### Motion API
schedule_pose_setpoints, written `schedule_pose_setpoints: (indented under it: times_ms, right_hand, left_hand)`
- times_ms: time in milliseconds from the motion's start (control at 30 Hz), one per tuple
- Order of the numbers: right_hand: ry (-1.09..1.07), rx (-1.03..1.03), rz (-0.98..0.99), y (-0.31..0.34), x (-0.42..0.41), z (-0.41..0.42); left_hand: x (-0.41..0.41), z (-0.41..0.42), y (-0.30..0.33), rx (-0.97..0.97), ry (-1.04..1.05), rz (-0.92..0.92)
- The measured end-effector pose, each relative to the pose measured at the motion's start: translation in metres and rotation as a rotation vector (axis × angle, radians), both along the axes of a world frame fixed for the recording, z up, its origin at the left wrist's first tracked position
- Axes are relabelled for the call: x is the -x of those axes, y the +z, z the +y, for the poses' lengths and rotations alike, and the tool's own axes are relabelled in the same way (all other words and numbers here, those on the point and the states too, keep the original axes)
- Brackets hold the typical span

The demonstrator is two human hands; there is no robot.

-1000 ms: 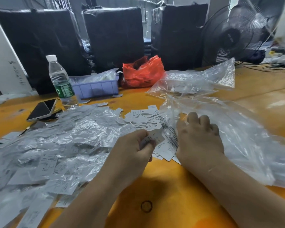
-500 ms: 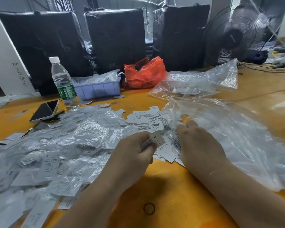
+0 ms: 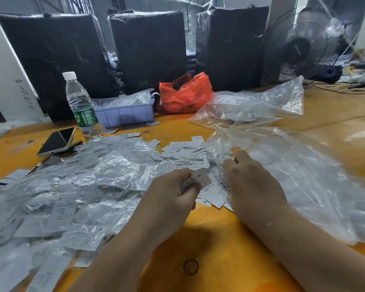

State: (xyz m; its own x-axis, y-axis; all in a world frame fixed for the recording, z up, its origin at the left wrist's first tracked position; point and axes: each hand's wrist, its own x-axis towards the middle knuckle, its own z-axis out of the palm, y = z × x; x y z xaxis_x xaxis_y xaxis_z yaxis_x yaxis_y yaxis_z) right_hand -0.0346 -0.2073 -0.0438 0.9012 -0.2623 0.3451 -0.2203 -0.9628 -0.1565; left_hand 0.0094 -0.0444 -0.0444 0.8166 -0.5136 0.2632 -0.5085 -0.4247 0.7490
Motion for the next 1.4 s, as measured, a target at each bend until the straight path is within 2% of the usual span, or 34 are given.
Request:
schedule_pose_setpoints:
  times_ms: [167,333,533,700,967,1067,1200,1333,1400]
  right_hand:
    - [0.157,-0.010,-0.281,0.005,0.004,0.001]
    - [0.201,-0.036,-0.288,0.001,0.001,0.000]
    - [0.373,-0.206,-0.482,-0.001,-0.003,-0.003]
    - [0.382,-0.597,-0.541,0.002,-0.003,0.001]
    - [0.414,-1.403,-0.345,0.041,-0.038,0.022]
    - [0.454,-1.603,-0.256,0.048,-0.055,0.034]
    - [0.435,-1.584,-0.174,0.030,-0.066,0.042]
    - [0.472,-1.308,-0.269,0.020,-0.063,0.034]
    - [0.486,-1.241,-0.313,0.020,-0.060,0.030]
  left_hand:
    - [-0.001,0.001,0.000,0.029,0.007,0.031]
    - [-0.001,0.002,0.000,0.034,0.005,0.034]
    - [-0.004,0.003,0.000,0.027,0.015,0.028]
    - [-0.006,0.003,0.000,0.039,0.055,0.043]
    - [-0.016,0.016,0.009,0.288,0.274,0.198]
    - [-0.021,0.020,0.011,0.339,0.301,0.252]
    - [-0.026,0.018,0.014,0.434,0.337,0.402]
    - [-0.027,0.019,0.011,0.449,0.282,0.421]
    - [-0.027,0.018,0.010,0.399,0.255,0.394]
